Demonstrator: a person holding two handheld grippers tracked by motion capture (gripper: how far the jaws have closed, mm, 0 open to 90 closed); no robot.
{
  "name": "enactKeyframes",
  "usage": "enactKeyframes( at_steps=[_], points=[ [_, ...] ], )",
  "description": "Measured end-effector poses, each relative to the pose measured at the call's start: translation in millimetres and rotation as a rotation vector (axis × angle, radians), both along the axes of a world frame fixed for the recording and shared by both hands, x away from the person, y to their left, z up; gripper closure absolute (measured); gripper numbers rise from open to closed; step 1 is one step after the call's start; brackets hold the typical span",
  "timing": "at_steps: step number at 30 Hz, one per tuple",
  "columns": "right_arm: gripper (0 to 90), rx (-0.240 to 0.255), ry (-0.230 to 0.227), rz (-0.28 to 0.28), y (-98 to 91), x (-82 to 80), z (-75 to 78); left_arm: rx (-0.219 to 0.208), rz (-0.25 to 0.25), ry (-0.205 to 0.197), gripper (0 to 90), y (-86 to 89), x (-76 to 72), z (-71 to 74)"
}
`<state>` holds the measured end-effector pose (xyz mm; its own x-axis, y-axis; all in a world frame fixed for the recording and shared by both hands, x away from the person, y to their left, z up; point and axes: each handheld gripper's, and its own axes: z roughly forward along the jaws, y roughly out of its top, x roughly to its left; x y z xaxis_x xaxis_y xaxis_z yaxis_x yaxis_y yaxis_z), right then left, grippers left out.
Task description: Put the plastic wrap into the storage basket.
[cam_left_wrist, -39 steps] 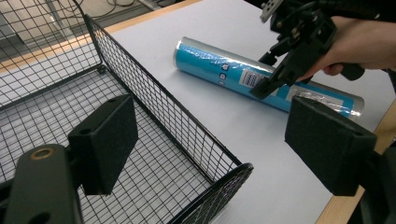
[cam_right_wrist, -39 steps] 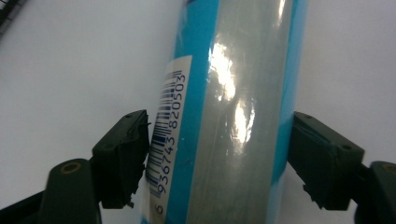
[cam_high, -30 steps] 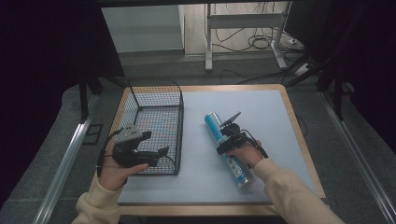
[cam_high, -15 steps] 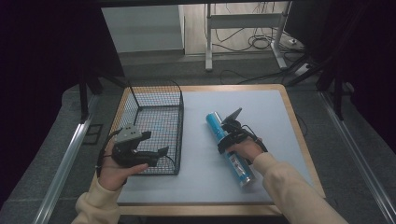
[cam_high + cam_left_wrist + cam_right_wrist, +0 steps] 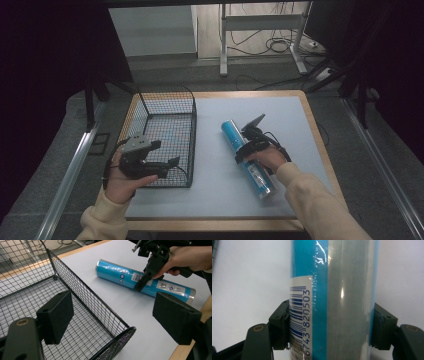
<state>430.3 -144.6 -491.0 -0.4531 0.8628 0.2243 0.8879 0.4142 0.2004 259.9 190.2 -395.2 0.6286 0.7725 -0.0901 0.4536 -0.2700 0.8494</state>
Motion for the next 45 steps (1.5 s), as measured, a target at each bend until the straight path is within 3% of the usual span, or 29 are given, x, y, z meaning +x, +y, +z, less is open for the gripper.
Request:
enactKeyframes(
  at_steps=[3, 7, 8, 12, 14, 19, 31, 45],
  points=[
    [31.2, 0.033, 0.000, -0.012, -3.3, 0.4, 7.4, 0.000, 0.001, 0.000, 16.9, 0.0, 0.2, 0.0],
    [31.3, 0.038, -0.005, -0.011, -6.1, 1.1, 13.3, 0.000, 0.000, -0.002, 16.9, -0.4, -0.2, 0.3],
    [31.3, 0.083, 0.003, -0.030, -10.4, 2.8, 15.8, -0.001, 0.001, -0.003, 16.9, -0.4, -0.5, 0.6],
    [31.4, 0.102, 0.009, -0.037, -13.7, 4.3, 19.9, -0.002, 0.001, -0.003, 16.9, -0.1, -0.5, 0.8],
    [31.4, 0.135, 0.009, -0.043, -16.2, 4.6, 25.4, 0.000, 0.002, 0.000, 16.9, 0.1, 0.1, 0.3],
    [31.4, 0.174, -0.031, -0.035, -15.7, 4.0, 42.1, 0.000, 0.001, -0.002, 16.9, -0.4, -0.1, 0.5],
    [31.4, 0.218, -0.111, -0.008, 5.3, 2.3, 86.6, -0.006, 0.005, -0.010, 16.9, 1.2, -2.1, 3.3],
    [31.4, 0.270, -0.164, 0.049, 37.5, -0.2, 126.6, -0.014, 0.007, -0.023, 16.9, 3.6, -4.6, 7.4]
  ],
)
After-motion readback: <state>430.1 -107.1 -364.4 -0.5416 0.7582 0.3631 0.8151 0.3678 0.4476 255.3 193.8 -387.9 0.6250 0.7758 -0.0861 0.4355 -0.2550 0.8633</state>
